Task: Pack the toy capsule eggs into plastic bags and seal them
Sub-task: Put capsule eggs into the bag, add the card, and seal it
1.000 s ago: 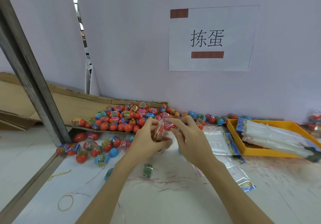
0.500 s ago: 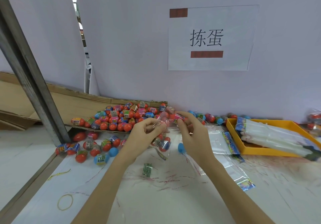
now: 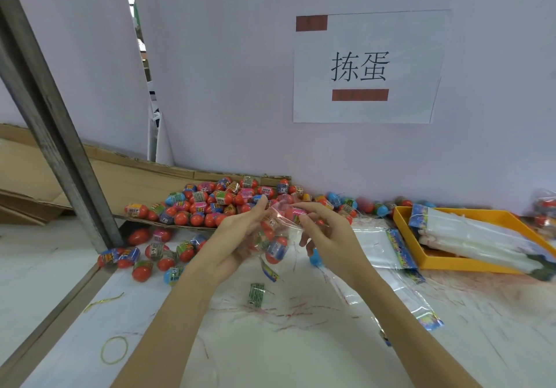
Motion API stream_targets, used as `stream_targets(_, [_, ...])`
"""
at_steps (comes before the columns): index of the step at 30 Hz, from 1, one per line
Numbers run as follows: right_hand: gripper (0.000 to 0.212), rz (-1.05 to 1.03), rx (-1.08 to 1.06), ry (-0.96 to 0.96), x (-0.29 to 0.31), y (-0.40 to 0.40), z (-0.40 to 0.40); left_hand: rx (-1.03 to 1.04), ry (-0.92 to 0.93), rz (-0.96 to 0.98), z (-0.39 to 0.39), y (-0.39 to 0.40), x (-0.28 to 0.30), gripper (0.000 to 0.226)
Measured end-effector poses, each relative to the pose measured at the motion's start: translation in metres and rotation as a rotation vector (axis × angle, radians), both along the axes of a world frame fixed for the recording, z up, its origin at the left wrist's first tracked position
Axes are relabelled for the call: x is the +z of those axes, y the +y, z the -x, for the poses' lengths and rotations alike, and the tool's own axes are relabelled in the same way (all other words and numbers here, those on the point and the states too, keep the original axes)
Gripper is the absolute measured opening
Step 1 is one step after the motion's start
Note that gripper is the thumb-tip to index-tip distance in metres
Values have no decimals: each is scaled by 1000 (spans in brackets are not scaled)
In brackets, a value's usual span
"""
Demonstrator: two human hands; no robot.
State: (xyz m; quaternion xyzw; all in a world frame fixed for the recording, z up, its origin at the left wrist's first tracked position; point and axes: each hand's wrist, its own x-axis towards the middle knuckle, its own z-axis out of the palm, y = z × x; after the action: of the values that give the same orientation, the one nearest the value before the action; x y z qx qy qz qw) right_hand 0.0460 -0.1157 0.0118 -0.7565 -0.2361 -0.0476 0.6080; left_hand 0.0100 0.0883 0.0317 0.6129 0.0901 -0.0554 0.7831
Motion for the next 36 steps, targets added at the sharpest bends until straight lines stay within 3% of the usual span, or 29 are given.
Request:
stream_targets(3, [22,-42,-76,-2,-2,1,-2,-106,40,198,3,3,2,50])
stream_targets(7, [21,-135,-154,25,-4,0,-5,-200,13,209,2,-1,1,34])
stream_targets(15, [21,-165,-82,133,-2,0,-4,-21,-11,222,-8,1,-9,37])
stream_targets(25, [29,-125,-46,94,5,0,1,128,-47,189,-12,-3,-12,46])
stream_targets(33, [24,-115,-45,125,5,4,6,140,-10,368,-11,-9,-13,34])
stream_targets(36, [21,-126,-46,83,4,5,5,104,14,335,-8,-13,-11,28])
